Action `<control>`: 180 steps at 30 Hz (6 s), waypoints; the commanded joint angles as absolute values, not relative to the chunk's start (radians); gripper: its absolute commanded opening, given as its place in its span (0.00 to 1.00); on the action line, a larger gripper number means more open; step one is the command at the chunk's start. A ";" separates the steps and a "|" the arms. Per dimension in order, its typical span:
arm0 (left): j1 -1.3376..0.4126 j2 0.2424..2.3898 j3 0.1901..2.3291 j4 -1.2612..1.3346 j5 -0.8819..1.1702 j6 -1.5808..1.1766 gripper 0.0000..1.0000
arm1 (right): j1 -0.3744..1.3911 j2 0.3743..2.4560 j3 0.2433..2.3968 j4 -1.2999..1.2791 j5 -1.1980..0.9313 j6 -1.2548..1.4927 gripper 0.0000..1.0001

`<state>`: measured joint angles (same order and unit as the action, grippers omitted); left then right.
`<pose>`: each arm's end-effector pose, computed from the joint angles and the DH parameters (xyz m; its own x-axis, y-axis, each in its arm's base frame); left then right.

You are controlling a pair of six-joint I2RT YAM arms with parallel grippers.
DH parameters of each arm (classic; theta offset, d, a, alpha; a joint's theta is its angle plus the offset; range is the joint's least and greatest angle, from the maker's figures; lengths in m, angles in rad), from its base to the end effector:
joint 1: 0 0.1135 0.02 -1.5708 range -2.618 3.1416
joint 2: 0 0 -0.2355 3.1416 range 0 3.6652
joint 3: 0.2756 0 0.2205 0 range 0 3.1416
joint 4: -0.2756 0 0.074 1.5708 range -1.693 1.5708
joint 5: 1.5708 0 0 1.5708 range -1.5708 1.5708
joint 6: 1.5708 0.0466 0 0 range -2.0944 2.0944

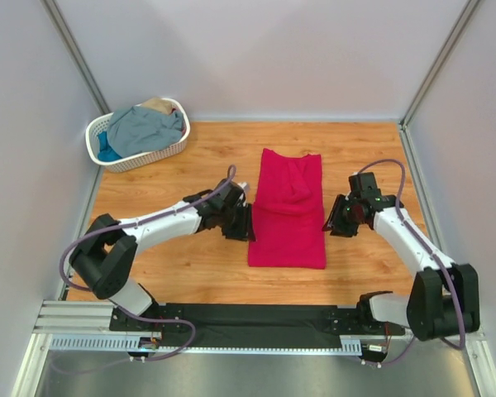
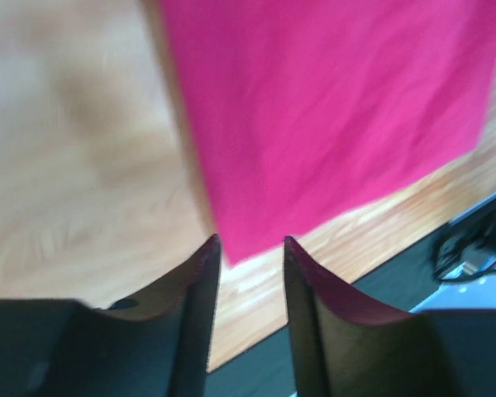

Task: Fold and stack the t-shirts
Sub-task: Fold the tshirt

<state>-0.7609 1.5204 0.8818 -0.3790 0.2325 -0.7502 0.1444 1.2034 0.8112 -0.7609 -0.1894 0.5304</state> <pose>0.1932 -0.1988 0.1689 -0.9680 0.0057 -0.2507 0.1349 0.8545 -0.5016 0.1996 0.0379 0.1982 -0.8900 0.3727 -0.2629 0.2705 0.8954 0.3537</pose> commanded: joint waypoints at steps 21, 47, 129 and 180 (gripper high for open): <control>-0.566 2.068 1.526 -0.416 0.387 -0.583 0.19 | 0.141 1.680 0.980 -0.463 -0.124 0.561 0.31; -0.638 1.871 1.364 -0.456 0.422 -0.543 0.00 | 0.264 1.584 0.980 -0.482 -0.169 0.678 0.09; -0.749 1.575 0.686 -0.091 0.411 -0.733 0.00 | 0.296 0.887 0.414 -0.739 -0.090 0.811 0.00; -1.057 1.488 0.719 -0.138 0.221 -0.903 0.44 | 0.360 0.738 0.624 -1.020 0.037 0.828 0.00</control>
